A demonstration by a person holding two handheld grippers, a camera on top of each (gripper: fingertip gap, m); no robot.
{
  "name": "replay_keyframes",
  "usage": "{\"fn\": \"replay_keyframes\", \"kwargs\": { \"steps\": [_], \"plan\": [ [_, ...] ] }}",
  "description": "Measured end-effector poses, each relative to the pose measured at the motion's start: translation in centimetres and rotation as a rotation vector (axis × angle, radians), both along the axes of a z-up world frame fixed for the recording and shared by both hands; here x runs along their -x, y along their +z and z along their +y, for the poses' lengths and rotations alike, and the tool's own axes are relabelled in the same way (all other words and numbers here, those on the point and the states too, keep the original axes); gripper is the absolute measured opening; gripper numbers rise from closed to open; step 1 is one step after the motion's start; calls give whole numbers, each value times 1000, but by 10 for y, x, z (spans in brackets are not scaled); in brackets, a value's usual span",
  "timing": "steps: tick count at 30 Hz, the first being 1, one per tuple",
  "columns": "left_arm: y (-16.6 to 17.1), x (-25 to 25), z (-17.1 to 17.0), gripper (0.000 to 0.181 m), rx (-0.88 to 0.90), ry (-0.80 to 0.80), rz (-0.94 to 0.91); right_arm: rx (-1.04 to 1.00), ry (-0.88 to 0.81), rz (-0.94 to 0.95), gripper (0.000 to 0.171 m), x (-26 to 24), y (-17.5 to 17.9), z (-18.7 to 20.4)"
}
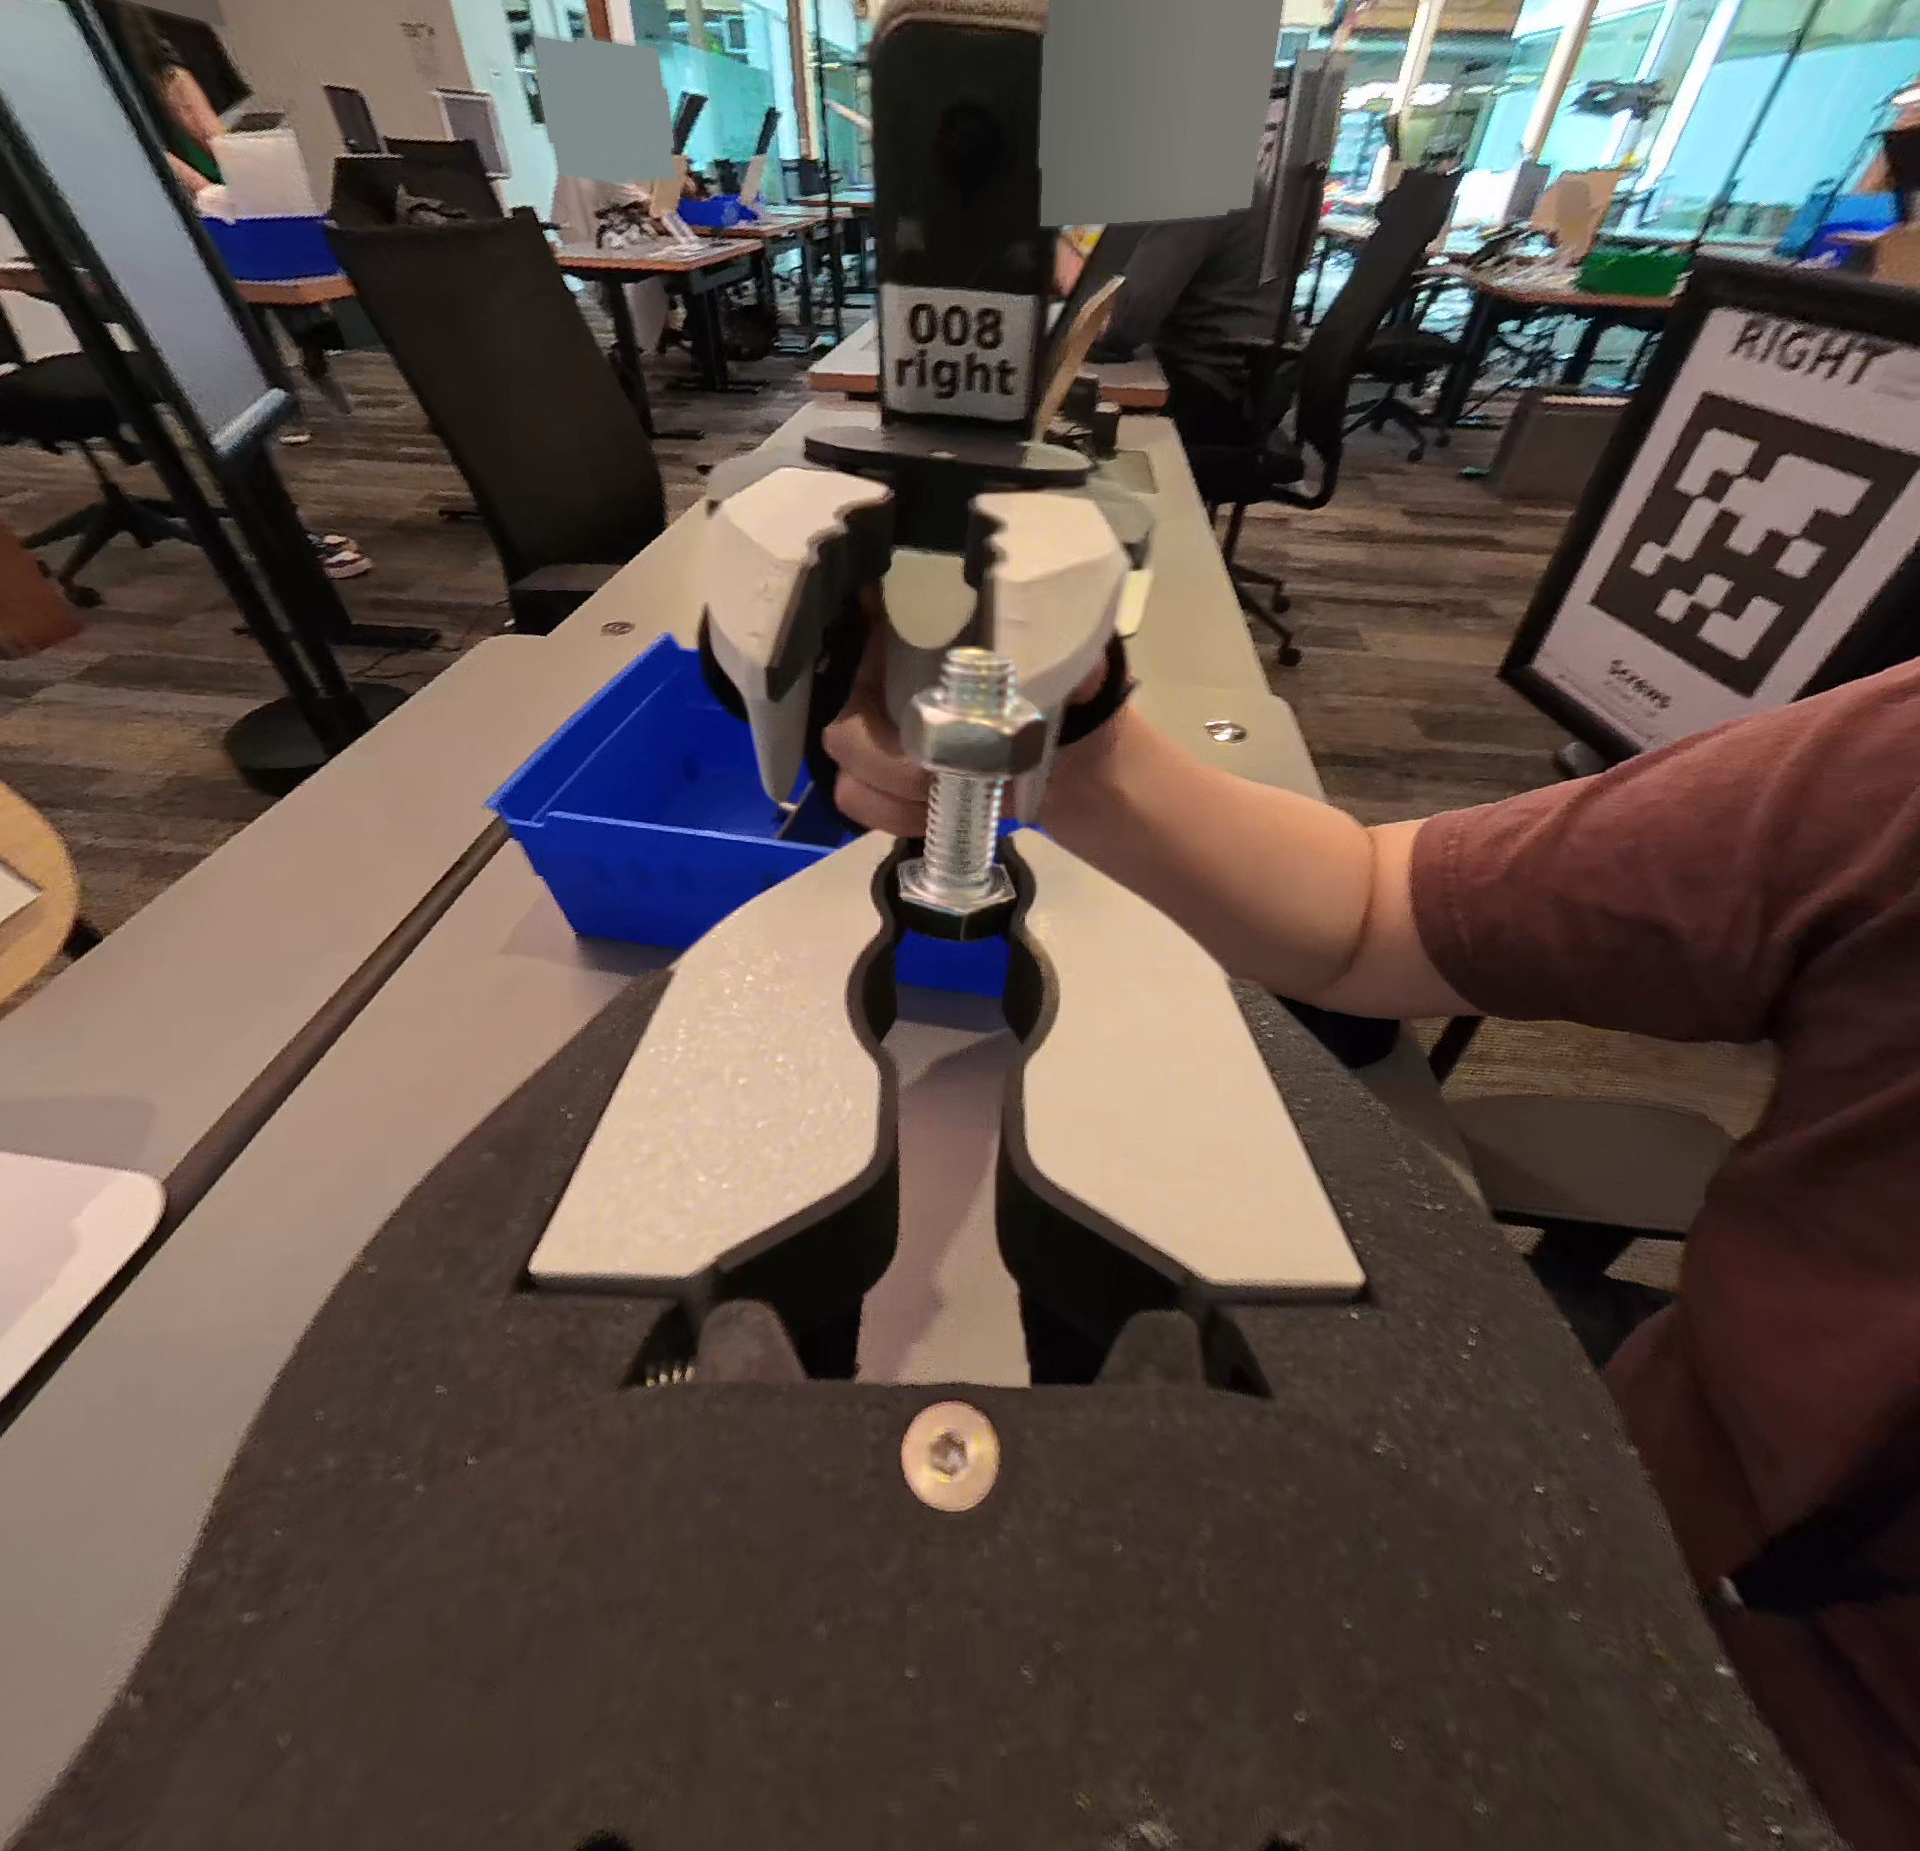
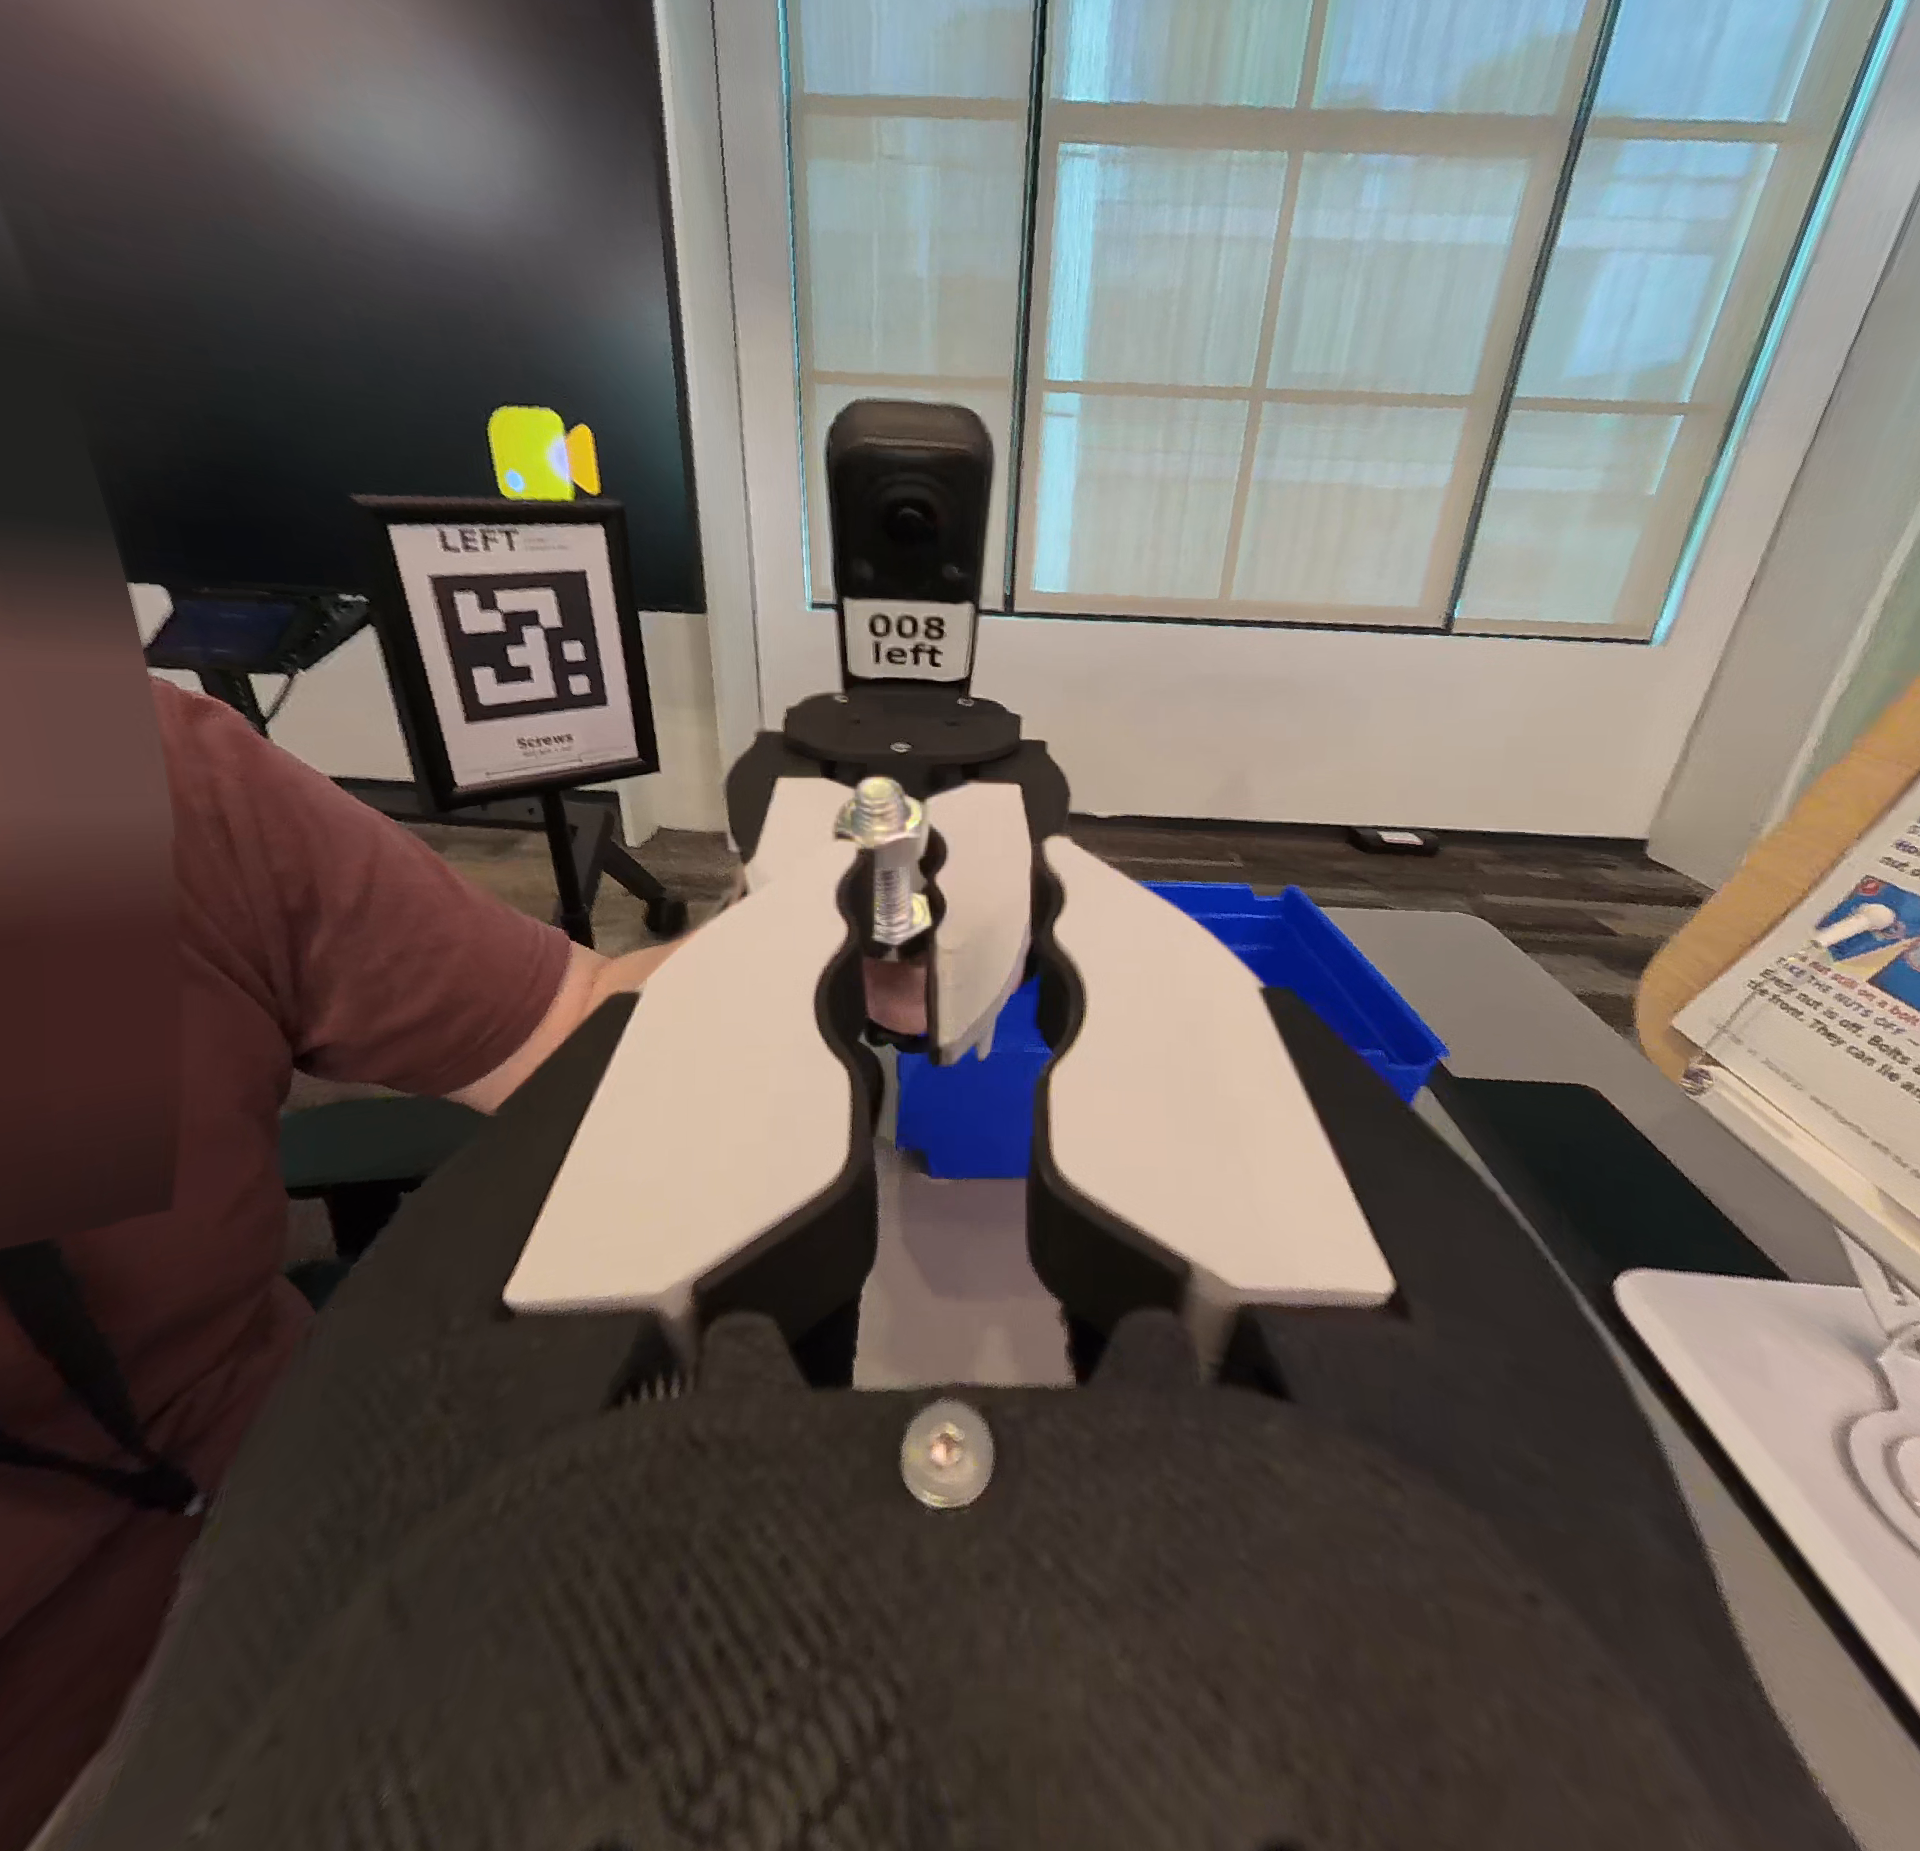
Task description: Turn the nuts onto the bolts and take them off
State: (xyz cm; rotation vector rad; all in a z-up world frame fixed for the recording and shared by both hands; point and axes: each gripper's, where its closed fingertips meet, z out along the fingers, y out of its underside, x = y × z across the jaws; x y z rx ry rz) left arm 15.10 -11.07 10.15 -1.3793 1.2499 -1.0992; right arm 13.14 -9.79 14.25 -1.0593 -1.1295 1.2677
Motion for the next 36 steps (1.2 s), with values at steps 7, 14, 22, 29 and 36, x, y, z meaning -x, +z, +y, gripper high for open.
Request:
{"fn": "replay_keyframes", "kwargs": {
  "steps": [7,14,22,29,36],
  "plan": [
    [-2,-3,-5,15,-16,-19,22,-15,68,-8,31,9,-1,-15],
    [2,-2,-13,15,24,-81,-6,-13,147,-2,28,4,0,-24],
    [-2,-5,-14,15,-29,-55,34,-86,81,-52,19,12,-5,-26],
    [-10,-4,-5,18,-152,48,121,-97,36,-100,19,19,-9,-25],
    [-12,-4,-5,18,-133,38,124,-99,38,-102,19,19,-10,-25]
  ]
}}
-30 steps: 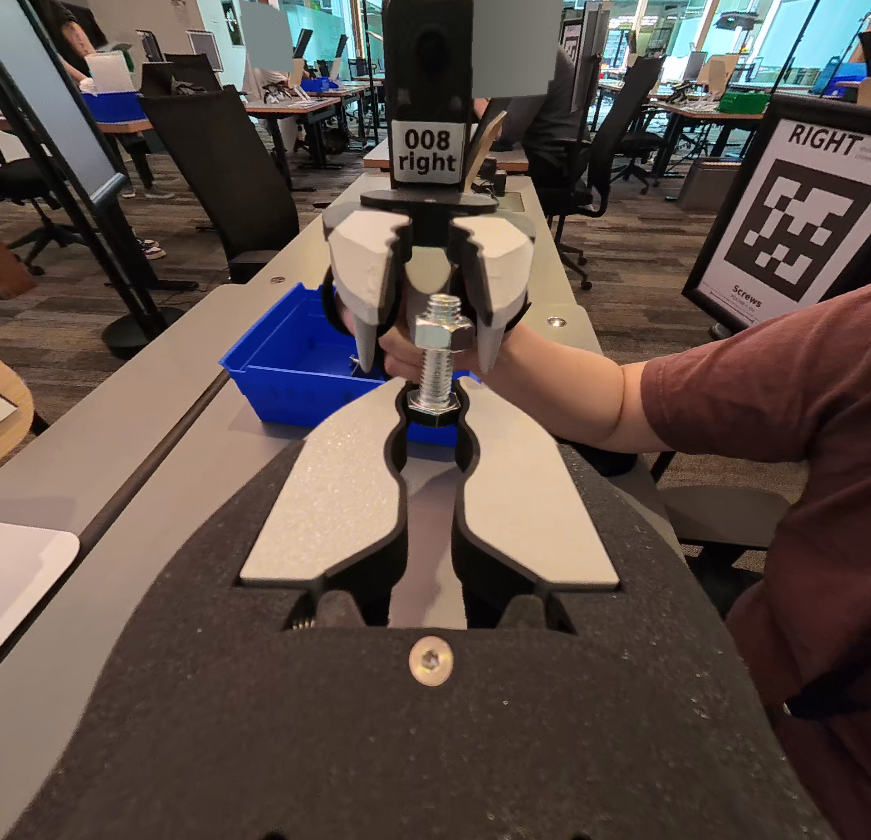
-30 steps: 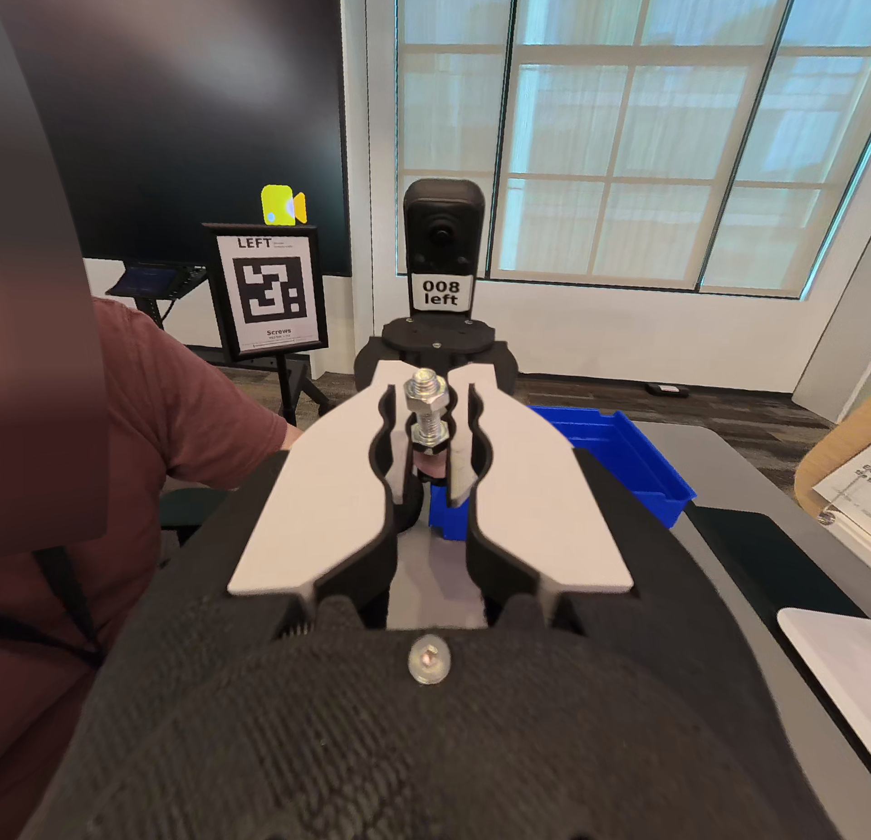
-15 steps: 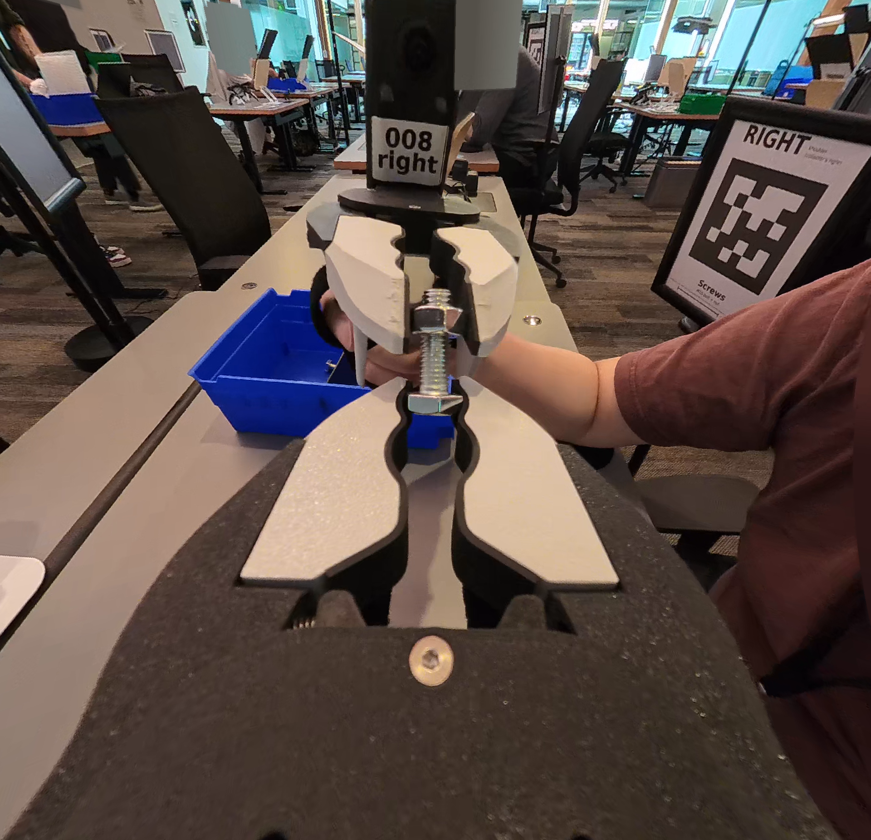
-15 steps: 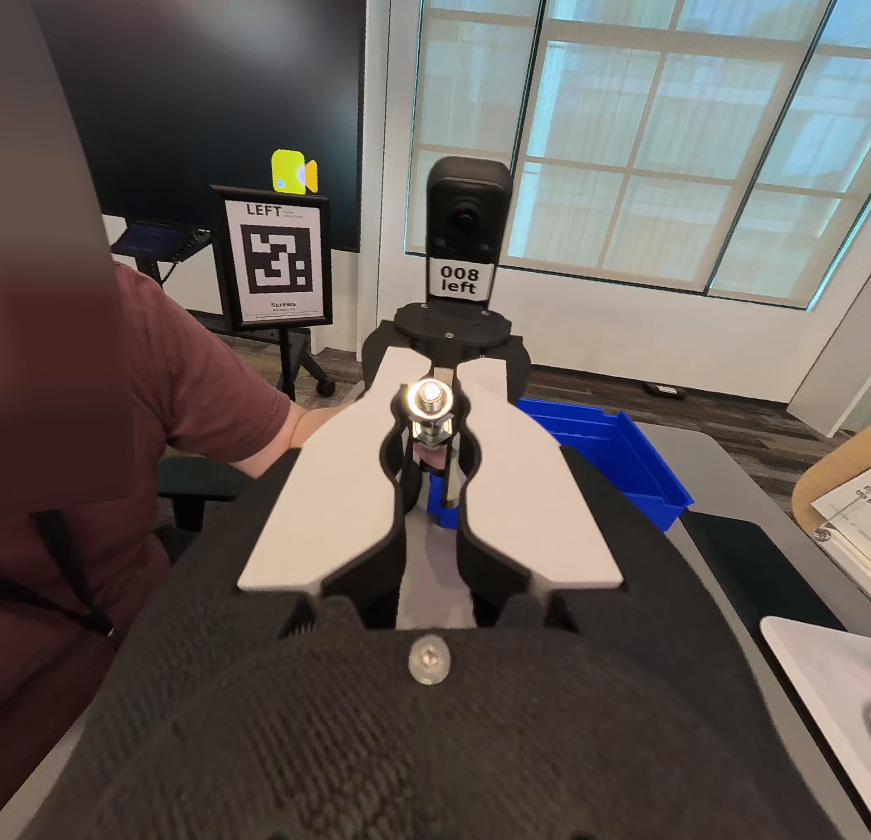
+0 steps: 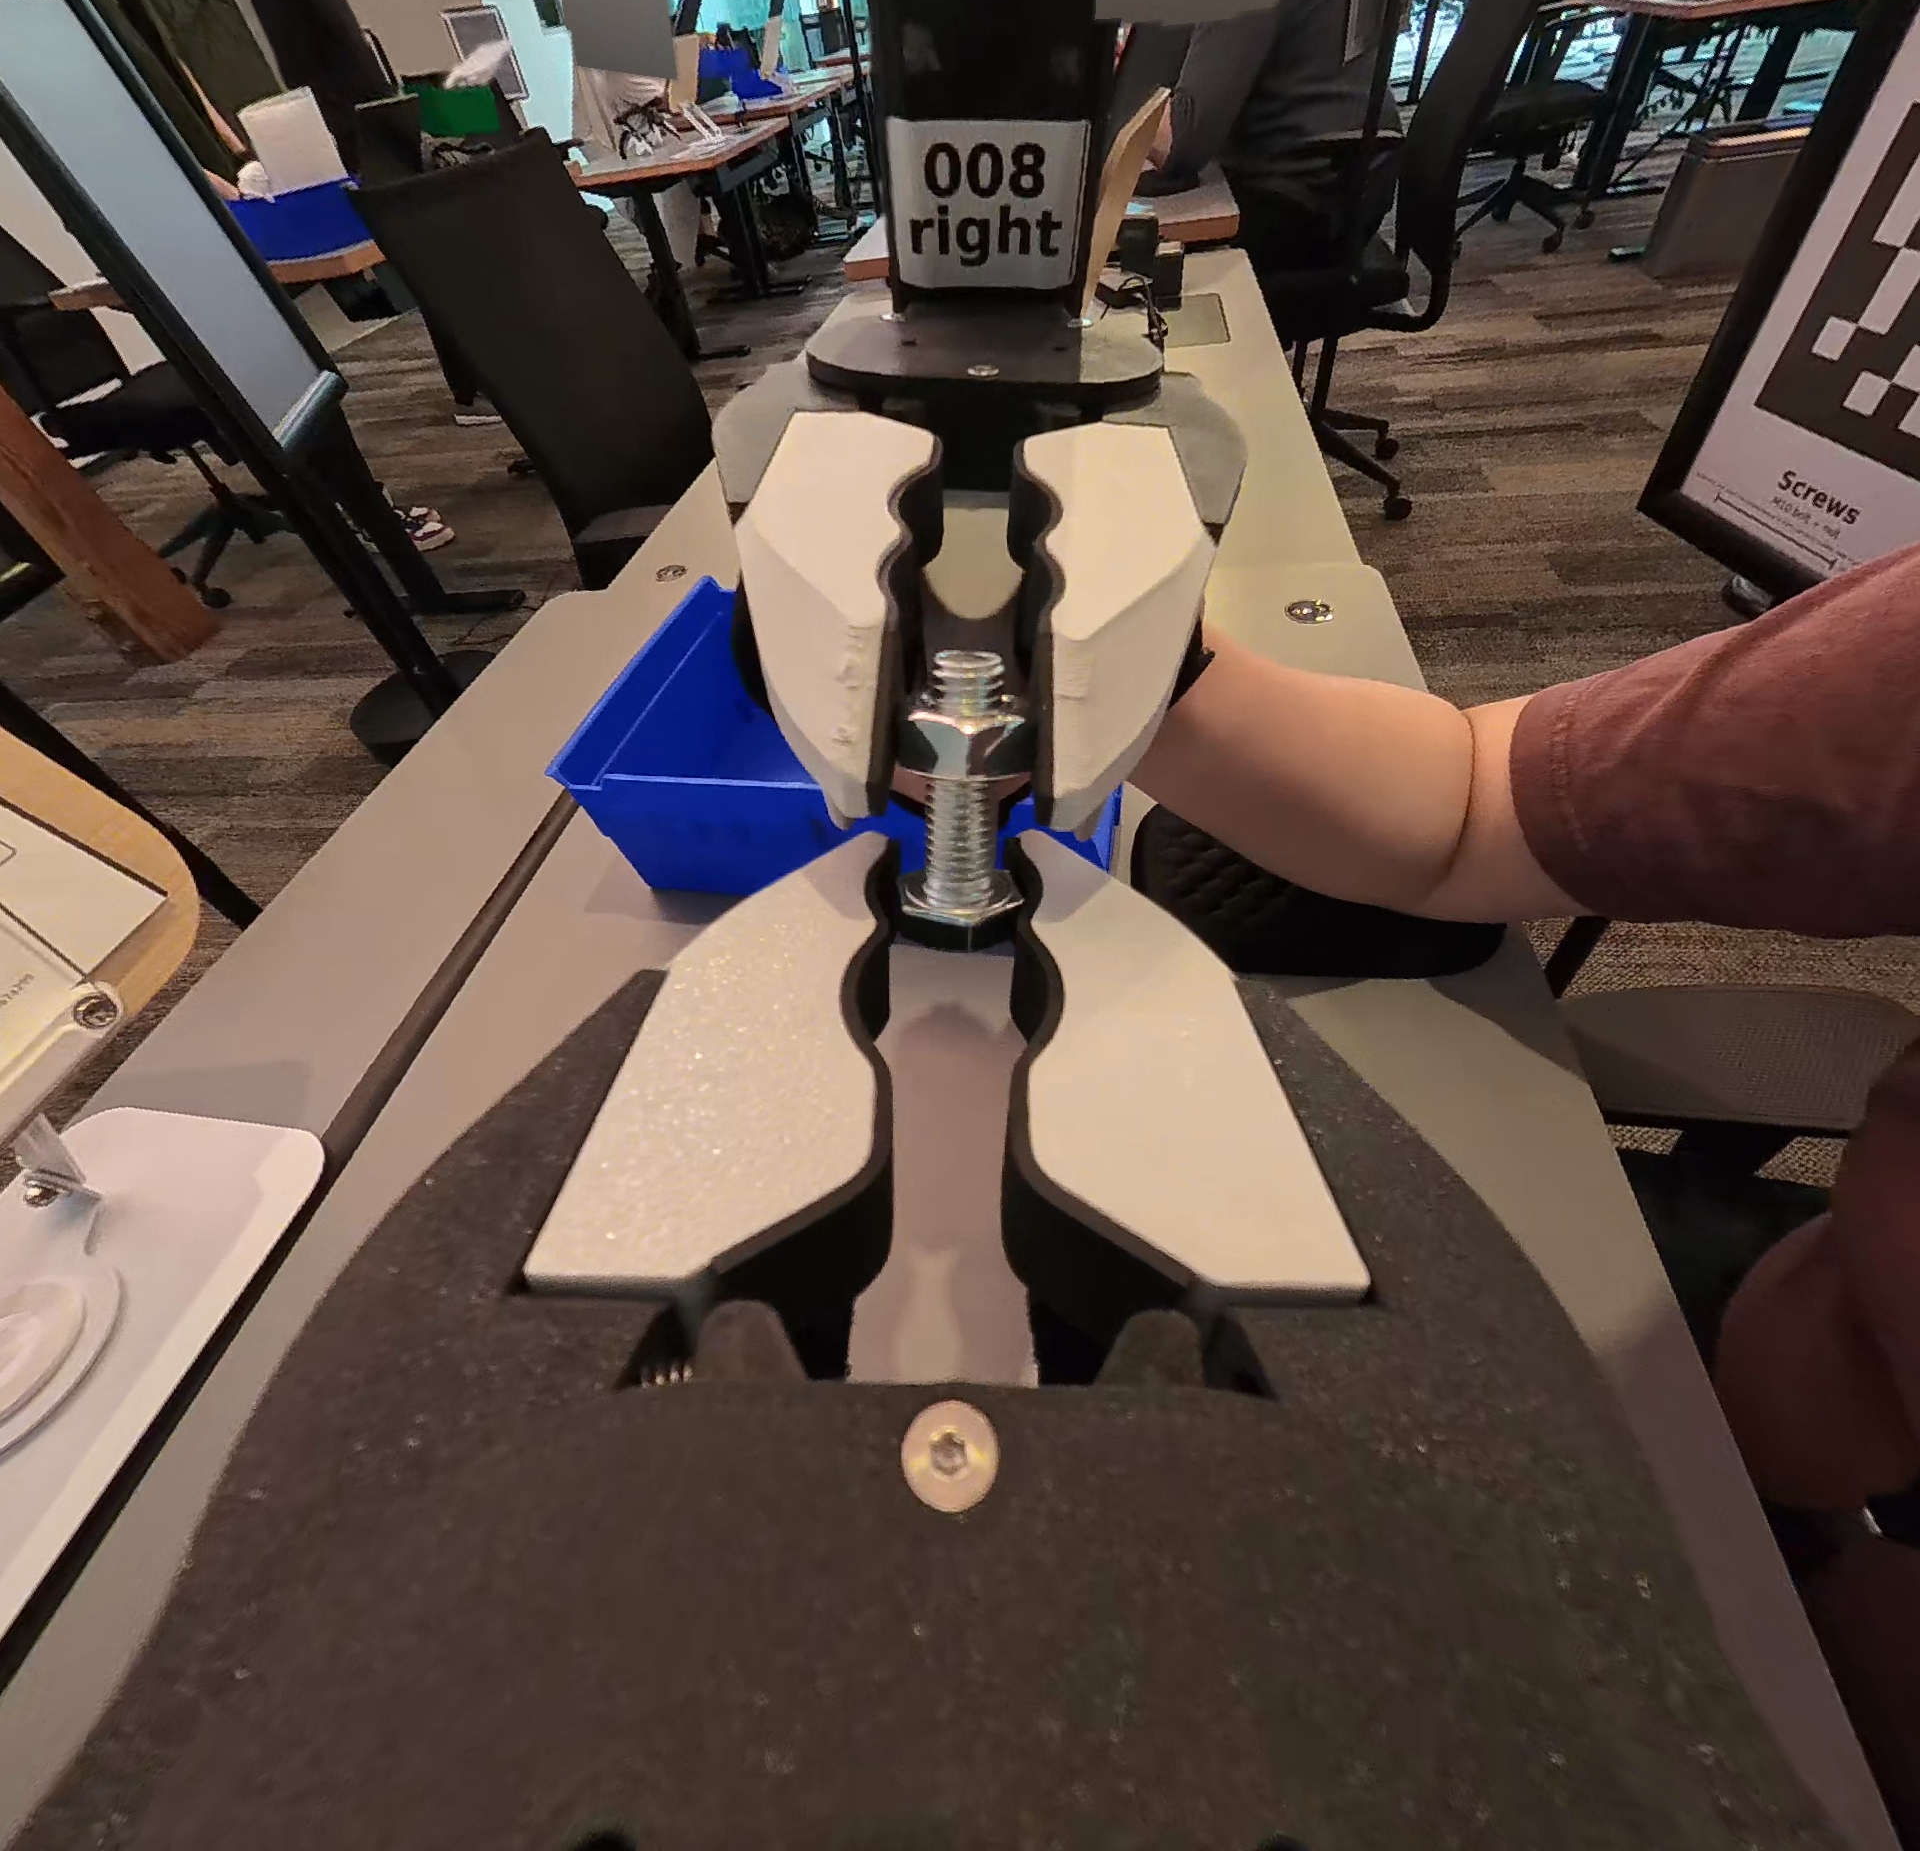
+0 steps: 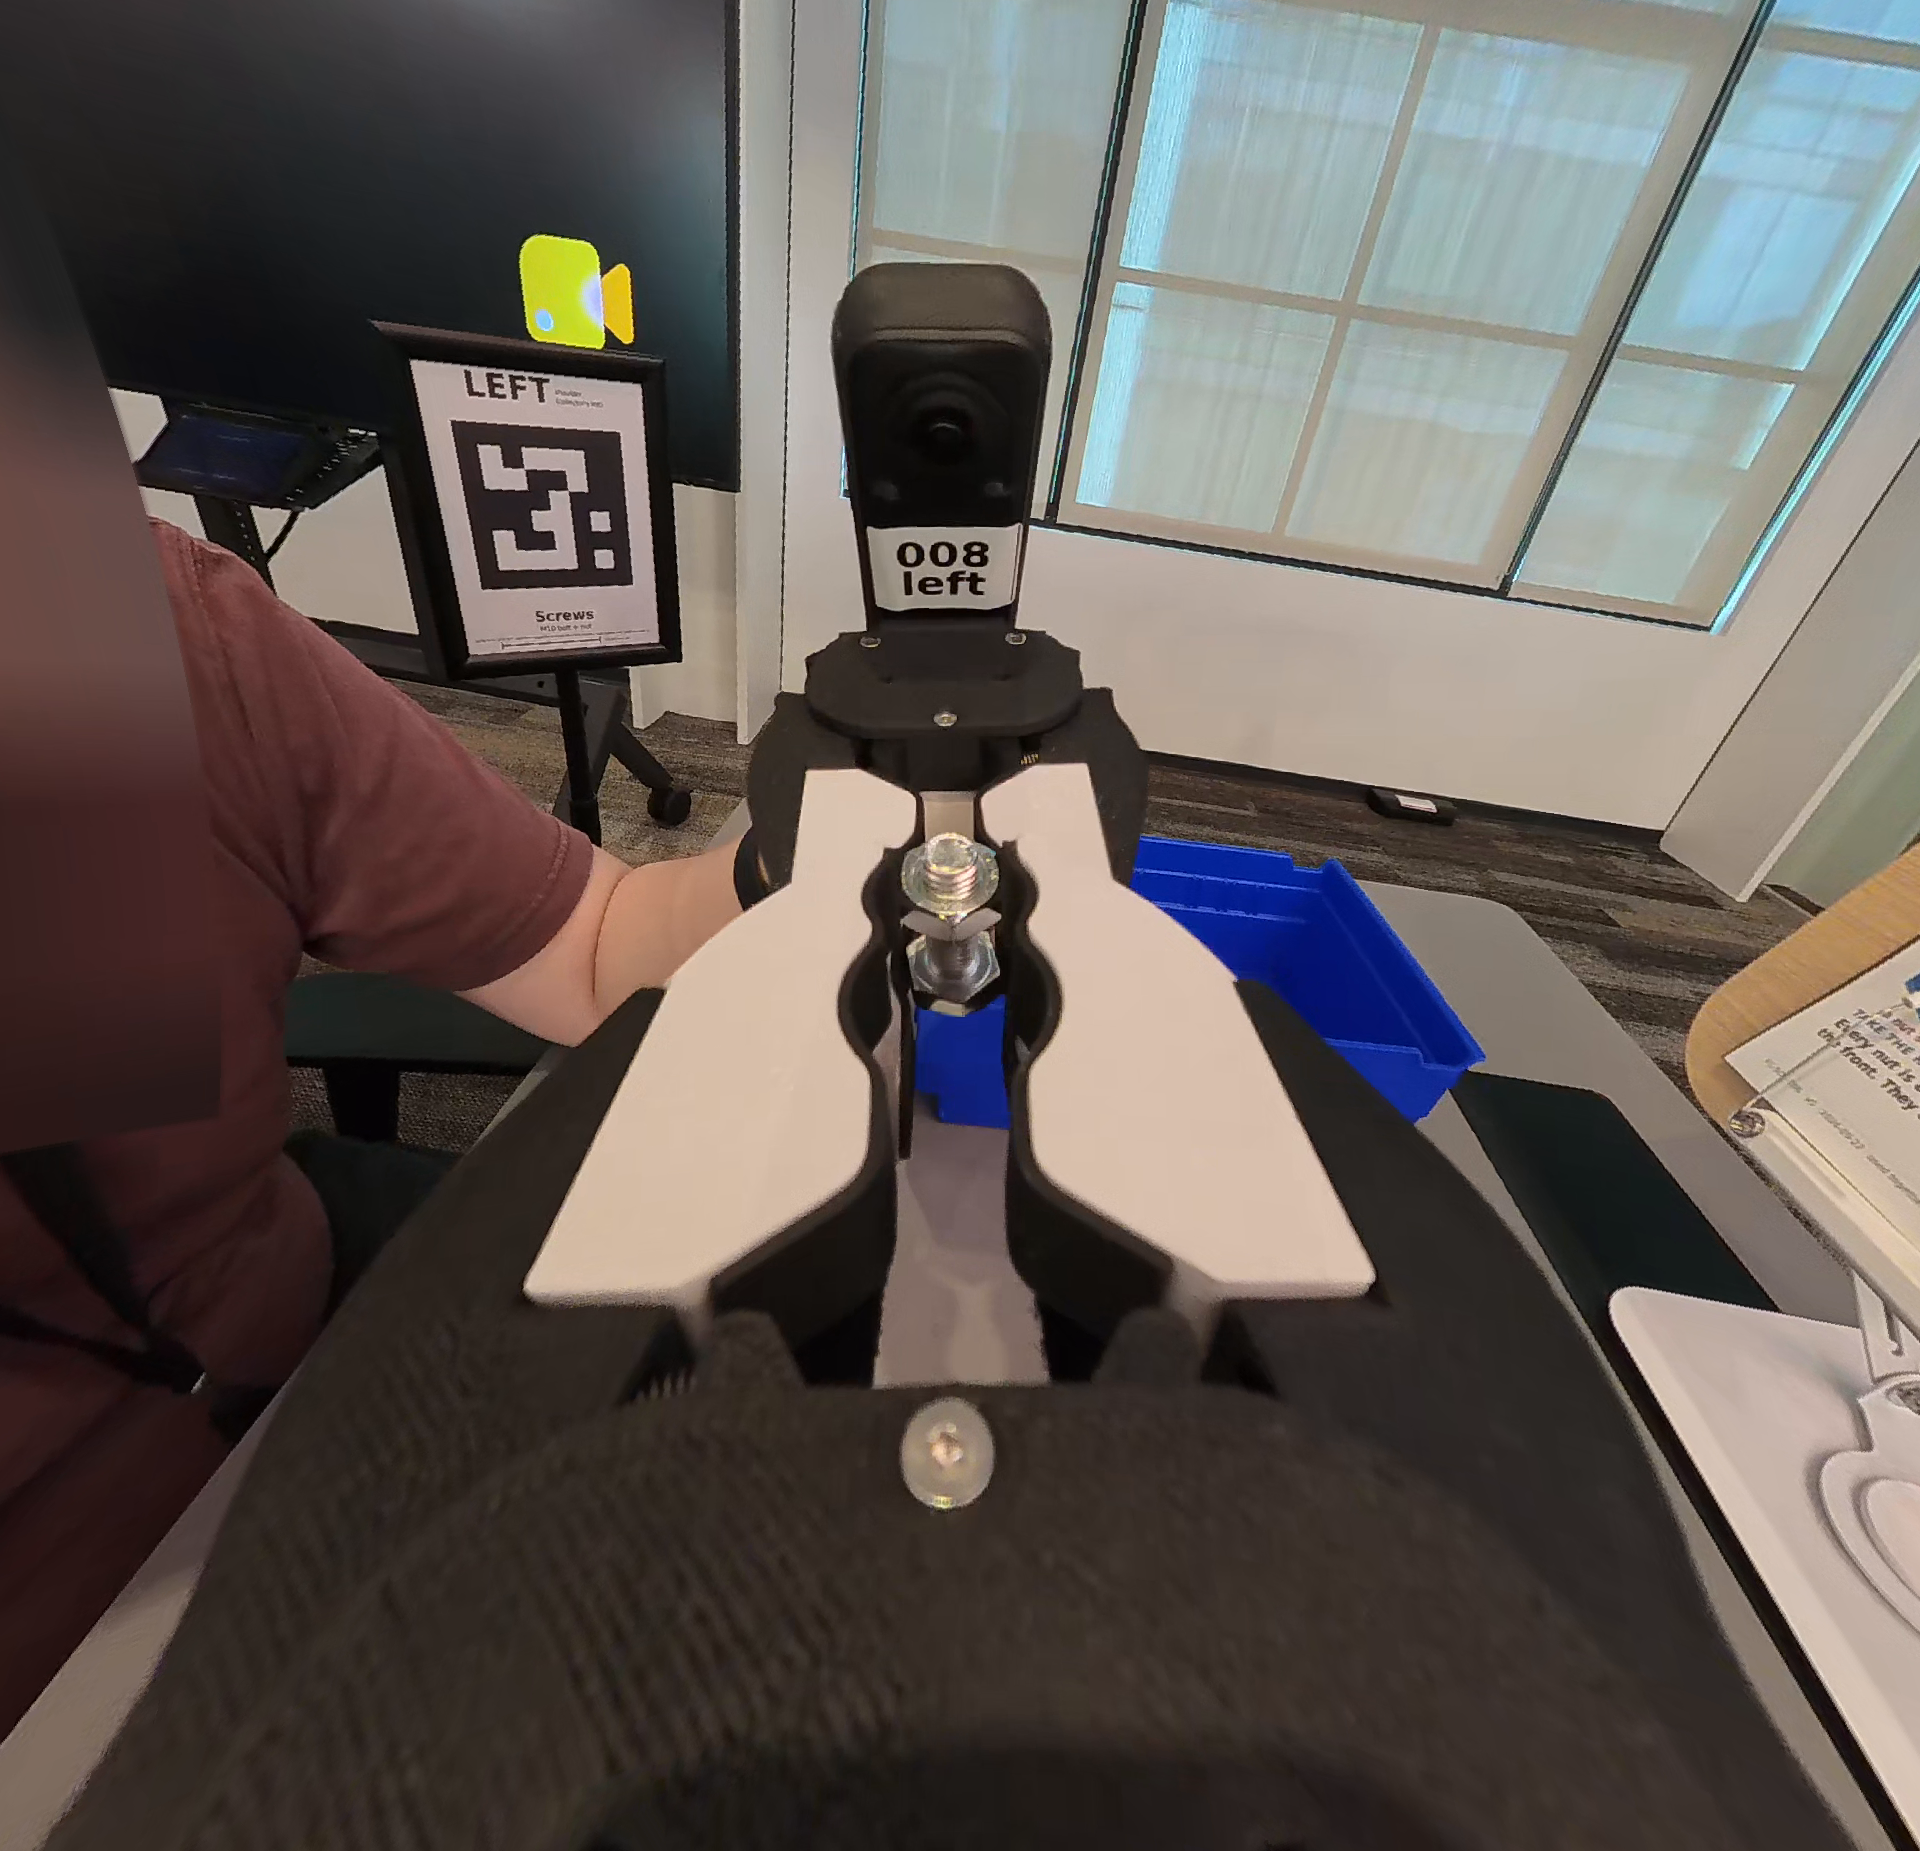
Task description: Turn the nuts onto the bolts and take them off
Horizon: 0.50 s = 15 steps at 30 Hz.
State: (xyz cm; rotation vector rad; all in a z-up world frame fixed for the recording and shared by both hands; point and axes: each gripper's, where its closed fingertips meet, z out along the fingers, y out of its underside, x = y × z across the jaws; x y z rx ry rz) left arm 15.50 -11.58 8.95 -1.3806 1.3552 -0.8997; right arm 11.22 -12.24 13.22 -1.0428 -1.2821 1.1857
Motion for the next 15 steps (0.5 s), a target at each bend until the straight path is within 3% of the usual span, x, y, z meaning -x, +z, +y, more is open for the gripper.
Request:
{"fn": "replay_keyframes", "kwargs": {
  "steps": [7,10,15],
  "plan": [
    [0,-2,-2,15,3,-5,2,4,16,17,19,-1,2,-1],
    [1,-1,1,15,6,17,3,17,7,60,40,-7,12,-1],
    [3,-2,0,15,33,11,-21,5,-18,47,36,-10,10,4]
  ]
}}
